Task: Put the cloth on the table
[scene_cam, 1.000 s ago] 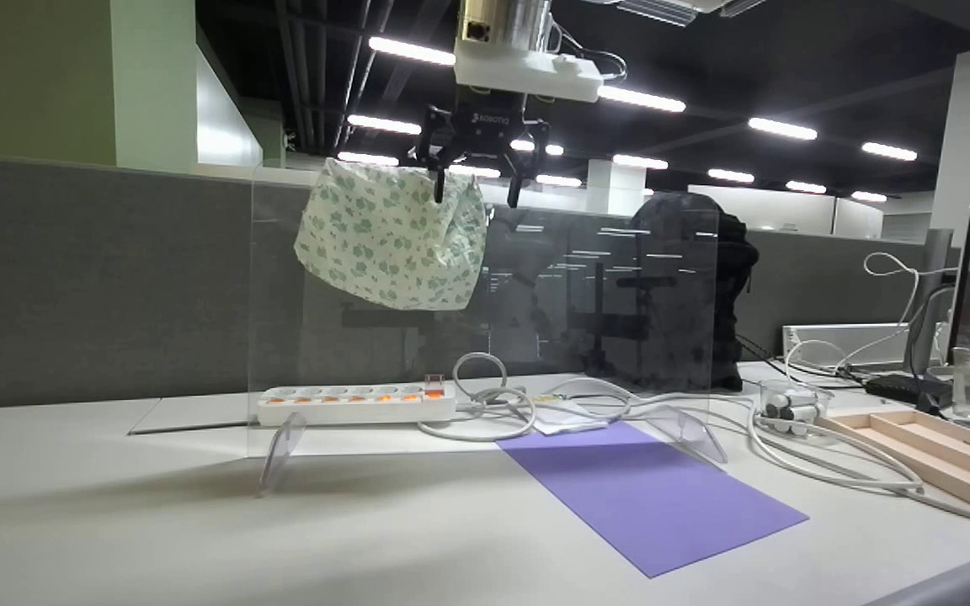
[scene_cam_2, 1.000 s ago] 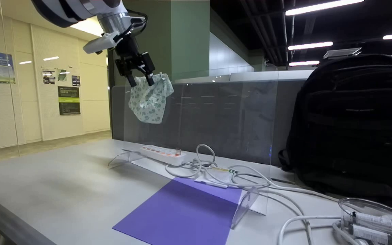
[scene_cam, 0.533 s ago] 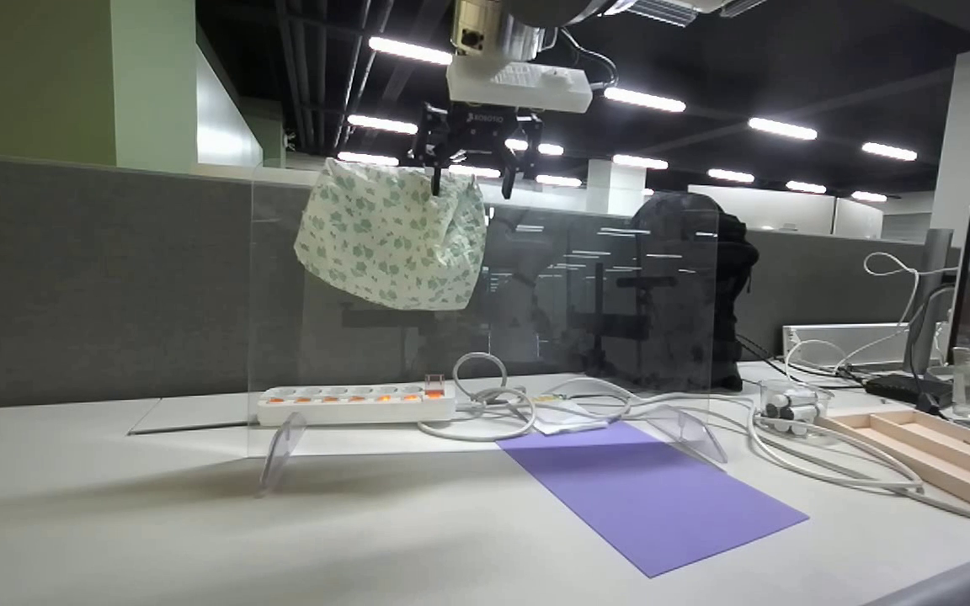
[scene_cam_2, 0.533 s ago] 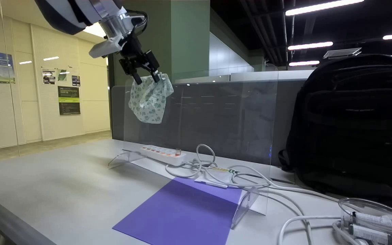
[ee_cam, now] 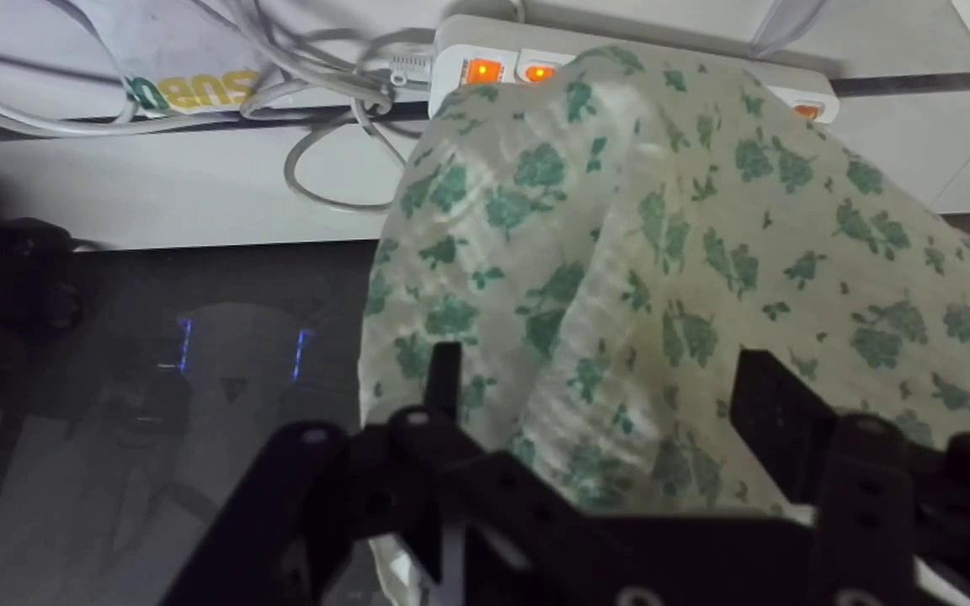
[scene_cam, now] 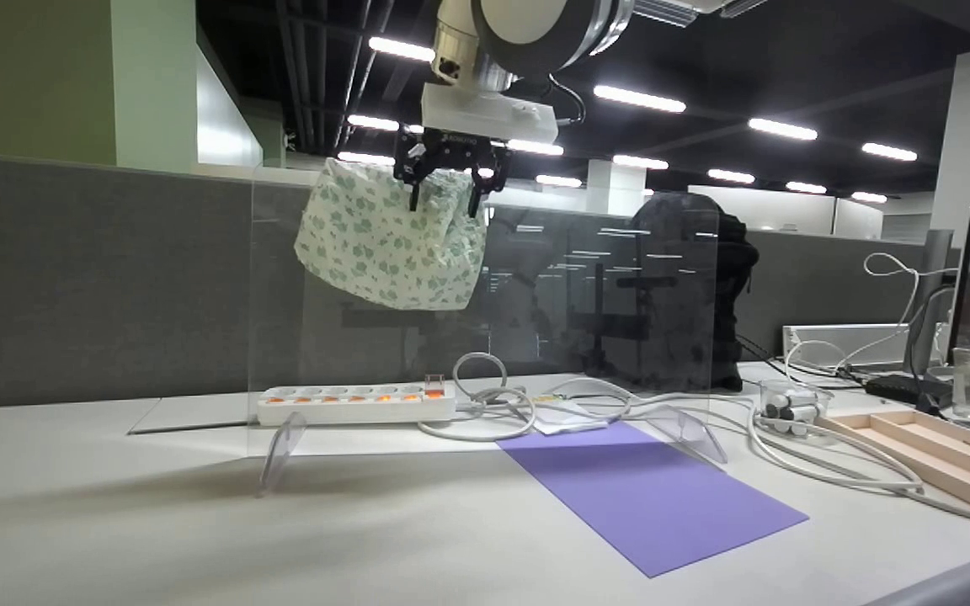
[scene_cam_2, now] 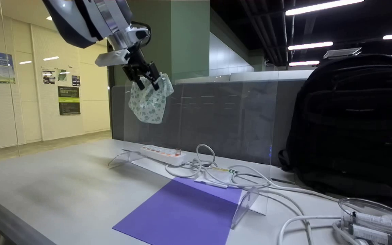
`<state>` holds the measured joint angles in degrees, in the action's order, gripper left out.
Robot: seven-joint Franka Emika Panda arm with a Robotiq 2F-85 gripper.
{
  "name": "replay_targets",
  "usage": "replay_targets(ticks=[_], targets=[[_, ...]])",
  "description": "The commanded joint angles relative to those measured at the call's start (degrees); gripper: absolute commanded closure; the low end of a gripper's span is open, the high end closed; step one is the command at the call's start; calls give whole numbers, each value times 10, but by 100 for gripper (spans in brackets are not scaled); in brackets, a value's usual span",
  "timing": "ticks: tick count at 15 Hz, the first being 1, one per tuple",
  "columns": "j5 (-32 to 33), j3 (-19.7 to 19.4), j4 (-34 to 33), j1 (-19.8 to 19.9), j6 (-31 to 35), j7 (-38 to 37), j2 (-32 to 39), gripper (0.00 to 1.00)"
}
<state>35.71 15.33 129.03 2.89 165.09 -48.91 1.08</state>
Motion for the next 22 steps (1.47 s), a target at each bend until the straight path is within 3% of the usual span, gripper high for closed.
replay_targets(ticks=[1,7,9,13,18,19,22], targets=[[8,-2,-31,0,23,-18,31,47],[-26,7,-29,-1,47,12,41,90],[-53,15,-22,-2,43,29,37,99],[-126,40,-4,-4,-10,67,14,99],[-145,50,26,-11,-171,58,-39,99],[-153,6,34,-55,-200,64,-50,99],[-166,-10,62,-67,-267,62,-79,99]])
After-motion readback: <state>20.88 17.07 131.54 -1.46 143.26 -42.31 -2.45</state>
